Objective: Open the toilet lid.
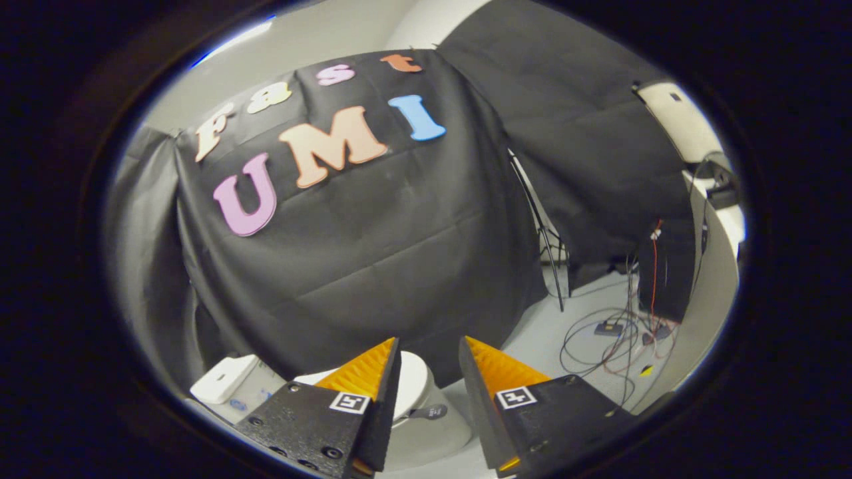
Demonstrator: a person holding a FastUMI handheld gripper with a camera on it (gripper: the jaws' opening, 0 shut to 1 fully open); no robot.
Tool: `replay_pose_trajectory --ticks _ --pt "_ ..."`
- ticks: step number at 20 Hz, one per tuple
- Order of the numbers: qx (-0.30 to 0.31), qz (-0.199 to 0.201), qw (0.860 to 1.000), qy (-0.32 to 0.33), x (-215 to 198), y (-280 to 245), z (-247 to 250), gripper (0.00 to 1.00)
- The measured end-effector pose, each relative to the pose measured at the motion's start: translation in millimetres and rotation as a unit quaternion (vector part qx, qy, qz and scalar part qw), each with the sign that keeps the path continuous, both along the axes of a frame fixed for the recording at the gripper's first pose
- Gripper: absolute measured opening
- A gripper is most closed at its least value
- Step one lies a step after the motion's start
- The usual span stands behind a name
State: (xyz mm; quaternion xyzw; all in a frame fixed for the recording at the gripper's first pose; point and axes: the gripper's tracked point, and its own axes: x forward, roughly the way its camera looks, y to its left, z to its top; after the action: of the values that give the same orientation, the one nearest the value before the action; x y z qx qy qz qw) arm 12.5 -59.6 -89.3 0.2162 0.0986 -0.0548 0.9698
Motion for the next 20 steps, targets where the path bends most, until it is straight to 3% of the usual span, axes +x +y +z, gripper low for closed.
replay_pose_trajectory --ticks 4,8,16,20 --pt "0.077 -0.012 0.997 0.023 9.4 -5.4 -28.5 0.54" --pt "0.175 -0.028 0.984 0.016 18.7 -10.0 -57.7 0.54" --pt "0.359 -0.074 0.93 0.035 44.3 -4.9 -143.8 0.49" --pt "0.396 -0.05 0.915 0.057 65.2 11.1 -177.1 0.49"
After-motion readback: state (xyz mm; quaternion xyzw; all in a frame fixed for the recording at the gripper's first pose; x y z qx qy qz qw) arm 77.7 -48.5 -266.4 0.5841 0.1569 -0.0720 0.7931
